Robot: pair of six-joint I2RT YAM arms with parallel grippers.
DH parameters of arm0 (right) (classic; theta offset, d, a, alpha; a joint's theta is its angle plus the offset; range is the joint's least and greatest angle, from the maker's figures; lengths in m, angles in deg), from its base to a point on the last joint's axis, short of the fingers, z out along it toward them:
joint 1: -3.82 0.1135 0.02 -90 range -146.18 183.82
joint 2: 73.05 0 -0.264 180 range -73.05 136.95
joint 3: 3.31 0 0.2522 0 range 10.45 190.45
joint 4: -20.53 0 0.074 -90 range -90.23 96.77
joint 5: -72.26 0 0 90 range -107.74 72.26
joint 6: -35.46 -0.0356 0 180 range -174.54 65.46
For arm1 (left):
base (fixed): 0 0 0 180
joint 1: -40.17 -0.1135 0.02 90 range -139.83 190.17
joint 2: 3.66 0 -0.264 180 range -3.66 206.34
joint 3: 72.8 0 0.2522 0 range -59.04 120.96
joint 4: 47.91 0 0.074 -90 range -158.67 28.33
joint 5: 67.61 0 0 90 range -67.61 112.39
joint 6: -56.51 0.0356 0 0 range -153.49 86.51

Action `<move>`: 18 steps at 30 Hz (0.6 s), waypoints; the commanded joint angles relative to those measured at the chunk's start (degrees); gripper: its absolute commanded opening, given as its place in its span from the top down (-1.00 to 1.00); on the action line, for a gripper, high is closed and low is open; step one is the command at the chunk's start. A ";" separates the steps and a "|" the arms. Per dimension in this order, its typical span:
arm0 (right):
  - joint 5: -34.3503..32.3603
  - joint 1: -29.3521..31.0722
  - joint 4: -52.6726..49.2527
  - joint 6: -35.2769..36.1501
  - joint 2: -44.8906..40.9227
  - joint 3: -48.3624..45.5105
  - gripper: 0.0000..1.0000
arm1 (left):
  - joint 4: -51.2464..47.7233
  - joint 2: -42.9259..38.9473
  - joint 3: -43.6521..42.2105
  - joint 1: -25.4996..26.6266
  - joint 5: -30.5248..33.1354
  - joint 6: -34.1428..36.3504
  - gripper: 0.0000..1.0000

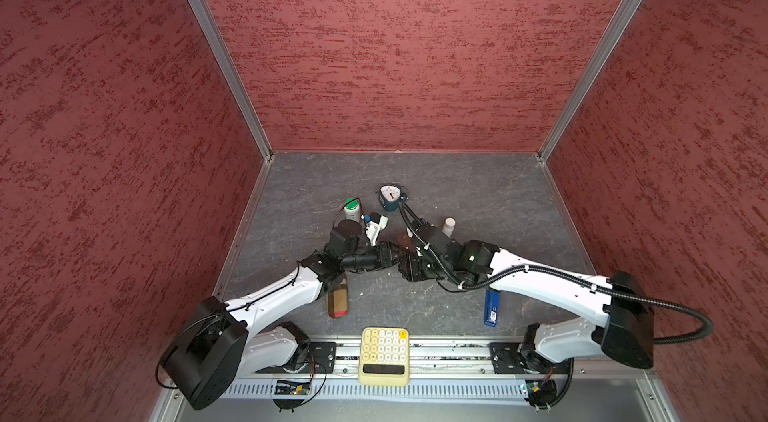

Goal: Sort the pills into containers
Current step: 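Grip the strip's far end with the left gripper, holding it with the right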

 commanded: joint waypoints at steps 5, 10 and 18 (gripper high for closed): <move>-0.26 -0.38 2.53 -0.18 0.13 2.31 0.20 | -0.71 1.08 -0.10 -0.05 -2.39 1.27 0.56; -0.83 -0.38 1.69 0.12 -0.64 2.31 -0.10 | -0.92 0.16 -0.55 -2.04 -3.23 0.97 0.78; -1.38 -0.64 0.37 0.86 -2.93 1.08 -0.24 | 1.11 -0.80 -1.45 -6.83 -6.61 0.34 0.98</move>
